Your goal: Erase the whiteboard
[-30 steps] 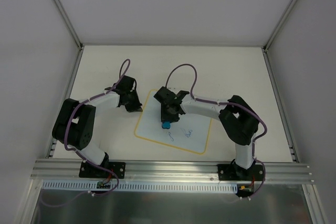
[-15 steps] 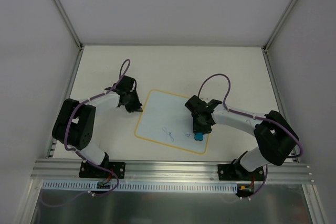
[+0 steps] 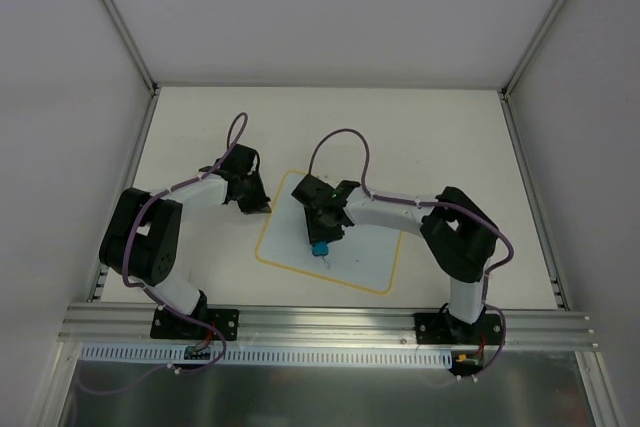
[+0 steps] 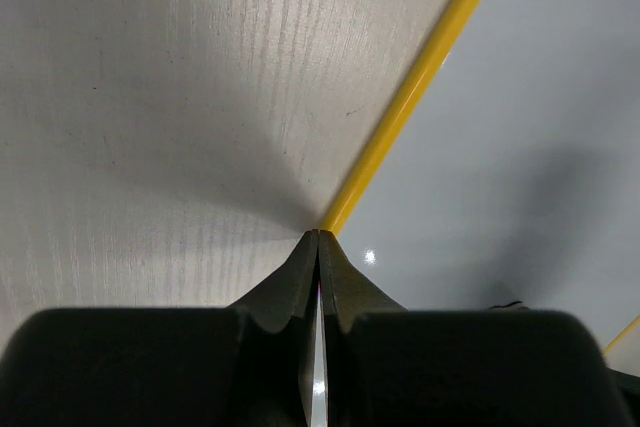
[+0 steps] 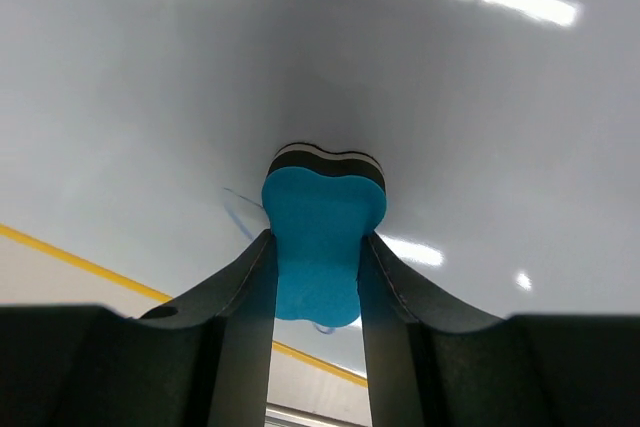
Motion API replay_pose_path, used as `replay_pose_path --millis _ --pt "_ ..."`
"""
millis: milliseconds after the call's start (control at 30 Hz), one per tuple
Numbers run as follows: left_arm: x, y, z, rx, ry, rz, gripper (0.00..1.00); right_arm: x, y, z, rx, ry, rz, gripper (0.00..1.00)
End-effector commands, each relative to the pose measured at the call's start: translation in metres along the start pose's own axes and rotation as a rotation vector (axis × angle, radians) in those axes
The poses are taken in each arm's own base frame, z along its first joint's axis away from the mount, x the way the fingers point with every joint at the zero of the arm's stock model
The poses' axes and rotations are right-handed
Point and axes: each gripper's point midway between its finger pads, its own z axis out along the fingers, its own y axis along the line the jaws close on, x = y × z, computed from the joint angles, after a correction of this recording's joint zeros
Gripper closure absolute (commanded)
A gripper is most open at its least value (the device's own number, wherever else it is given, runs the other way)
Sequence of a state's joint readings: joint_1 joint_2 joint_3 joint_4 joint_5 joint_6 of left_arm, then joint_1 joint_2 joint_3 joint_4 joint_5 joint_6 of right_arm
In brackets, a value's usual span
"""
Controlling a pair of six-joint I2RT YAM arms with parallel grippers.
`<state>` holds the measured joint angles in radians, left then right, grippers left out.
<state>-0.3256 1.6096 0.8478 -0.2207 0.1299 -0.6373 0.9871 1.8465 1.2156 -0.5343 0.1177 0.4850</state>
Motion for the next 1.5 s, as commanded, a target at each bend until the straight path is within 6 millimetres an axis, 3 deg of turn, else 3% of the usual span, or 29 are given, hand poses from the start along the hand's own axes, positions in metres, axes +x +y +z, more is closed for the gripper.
replay_pose_path --millis 0,167,267,367,500,533,567,767,900,1000,1100,1200,1233,1267,1333,1367,1467 --pt "0.015 0.006 -0.002 -0.006 0.047 -0.006 1.0 0.007 0.036 0.023 -0.091 0.054 -0.063 1.0" --pt "0.017 0.007 0.0 -0.012 0.054 -0.01 1.0 0.008 0.071 0.029 -0.198 0.131 -0.132 1.0" --pt "0.015 0.007 0.001 -0.014 0.046 -0.008 1.0 0.012 0.062 0.032 -0.164 0.149 -0.134 1.0" --pt "0.014 0.008 0.0 -0.02 0.042 -0.006 1.0 0.006 0.032 0.021 -0.042 0.091 -0.129 1.0" --pt "0.013 0.01 0.0 -0.025 0.037 -0.009 1.0 0.0 -0.03 -0.005 0.201 -0.017 -0.112 1.0" --pt "0.012 0.01 0.0 -0.025 0.033 -0.008 1.0 0.014 -0.051 -0.008 0.257 0.005 -0.115 1.0" --pt "0.012 0.011 0.0 -0.028 0.034 -0.01 1.0 0.013 -0.058 -0.018 0.257 -0.022 -0.095 1.0" --pt "0.009 0.01 -0.002 -0.022 0.025 -0.022 1.0 0.045 -0.111 -0.039 0.3 -0.015 -0.021 1.0" --pt "0.009 0.008 -0.002 -0.016 0.026 -0.024 1.0 0.058 -0.12 -0.041 0.29 -0.029 0.052 1.0" --pt "0.01 0.006 -0.002 -0.008 0.038 -0.025 1.0 0.059 -0.105 -0.03 0.206 -0.037 0.088 1.0" --pt "0.012 0.005 -0.002 0.002 0.048 -0.026 1.0 0.049 -0.083 -0.02 0.158 -0.072 0.091 1.0" --pt "0.012 0.004 -0.002 0.007 0.049 -0.027 1.0 0.033 -0.049 -0.014 0.128 -0.1 0.057 1.0" --pt "0.013 0.004 -0.002 0.006 0.051 -0.027 1.0 0.018 -0.028 -0.017 0.092 -0.126 0.053 1.0" --pt "0.012 0.003 -0.002 0.008 0.049 -0.027 1.0 0.021 -0.019 -0.006 0.105 -0.104 0.03 1.0" --pt "0.014 0.003 -0.003 0.013 0.055 -0.032 1.0 0.022 0.008 -0.001 0.075 -0.099 -0.021 1.0" --pt "0.014 0.002 -0.003 0.016 0.053 -0.033 1.0 0.02 0.03 0.003 0.052 -0.1 -0.056 1.0" --pt "0.014 0.0 -0.004 0.021 0.054 -0.036 1.0 0.021 0.051 0.006 0.02 -0.09 -0.115 1.0"
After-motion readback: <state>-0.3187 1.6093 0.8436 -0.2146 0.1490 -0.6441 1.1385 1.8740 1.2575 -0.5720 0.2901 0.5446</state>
